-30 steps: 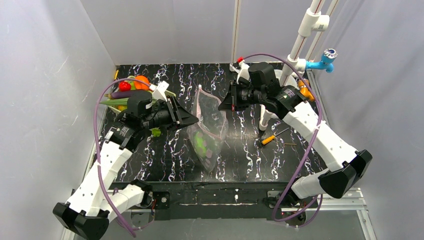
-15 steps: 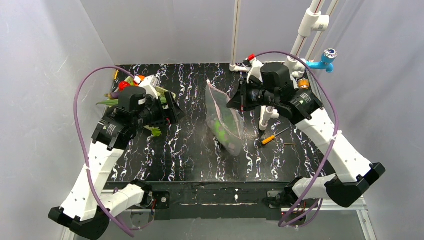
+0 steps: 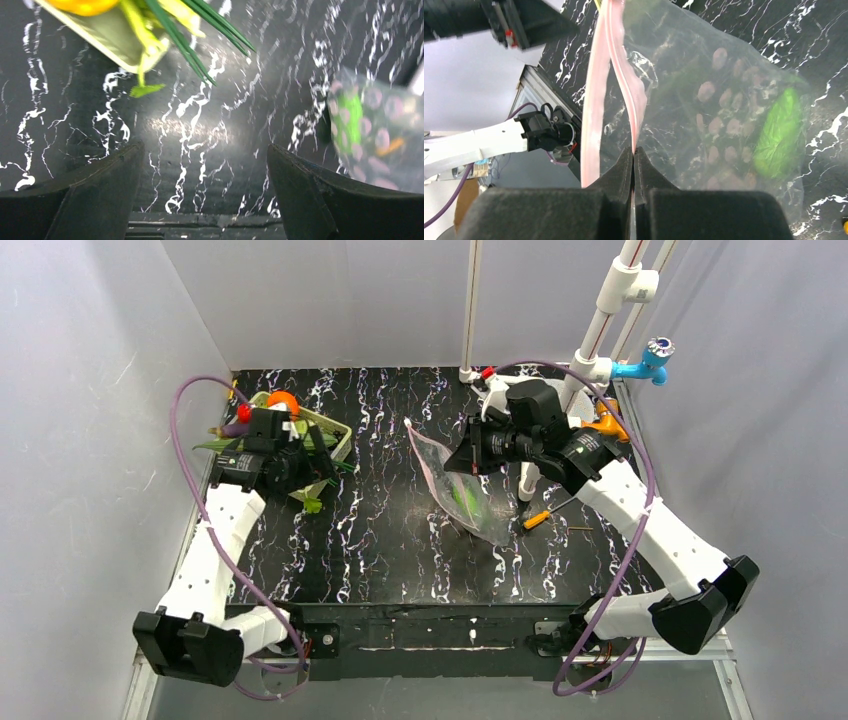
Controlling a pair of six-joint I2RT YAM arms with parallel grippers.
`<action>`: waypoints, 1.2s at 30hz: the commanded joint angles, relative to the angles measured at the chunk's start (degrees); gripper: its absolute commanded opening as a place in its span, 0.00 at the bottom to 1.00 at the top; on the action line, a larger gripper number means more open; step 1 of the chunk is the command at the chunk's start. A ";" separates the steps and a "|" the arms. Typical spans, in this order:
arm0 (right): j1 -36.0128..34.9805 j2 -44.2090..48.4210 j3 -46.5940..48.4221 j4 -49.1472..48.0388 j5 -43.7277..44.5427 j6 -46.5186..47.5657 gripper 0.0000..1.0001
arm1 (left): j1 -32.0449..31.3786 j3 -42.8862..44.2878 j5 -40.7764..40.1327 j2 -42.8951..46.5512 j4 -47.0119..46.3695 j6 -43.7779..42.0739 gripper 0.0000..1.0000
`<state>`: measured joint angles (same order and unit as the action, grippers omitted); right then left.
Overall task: Place the food in the zip-top bag and seal the zipper
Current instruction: Pick up the fake vegetable from the bin.
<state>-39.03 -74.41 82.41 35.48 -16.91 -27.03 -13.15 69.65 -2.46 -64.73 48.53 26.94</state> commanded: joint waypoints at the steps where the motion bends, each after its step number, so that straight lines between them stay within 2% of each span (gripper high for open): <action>1: -0.13 1.73 -1.79 -5.85 -3.21 -0.83 0.01 | 8.05 -1.44 1.58 -0.48 -4.58 3.15 0.91; 5: -0.26 2.62 -3.25 -6.76 -4.30 -0.79 0.01 | 12.84 -1.83 1.15 -2.64 -10.05 6.72 0.91; 9: -0.25 3.36 -4.09 -7.59 -4.78 -0.60 0.01 | 21.12 -2.86 3.94 -5.42 -16.41 13.96 0.88; 13: -0.21 4.37 -4.44 -7.80 -4.93 0.18 0.01 | 27.31 -3.91 6.22 -8.45 -25.95 20.06 0.76; 17: -0.21 4.94 -4.67 -7.65 -4.65 1.12 0.01 | 29.05 0.52 3.63 -14.50 -31.13 21.06 0.67; 22: -0.26 5.48 -5.00 -7.56 -4.05 1.59 0.01 | 29.78 11.63 -5.94 -25.57 -25.35 22.17 0.55; 26: -0.20 5.66 -4.79 -6.96 -3.73 1.74 0.01 | 29.85 20.22 -10.90 -33.41 -19.43 26.62 0.57; 31: -0.15 5.38 -4.30 -6.48 -2.84 2.07 0.01 | 29.96 32.49 -12.41 -43.00 -11.32 29.87 0.59; 36: -0.17 4.82 -3.50 -6.15 -2.30 2.30 0.01 | 29.94 38.76 -14.64 -48.65 -4.51 32.39 0.58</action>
<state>-39.07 -70.43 77.78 30.68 -19.86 -25.93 16.45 104.25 -12.34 -111.83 34.94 55.86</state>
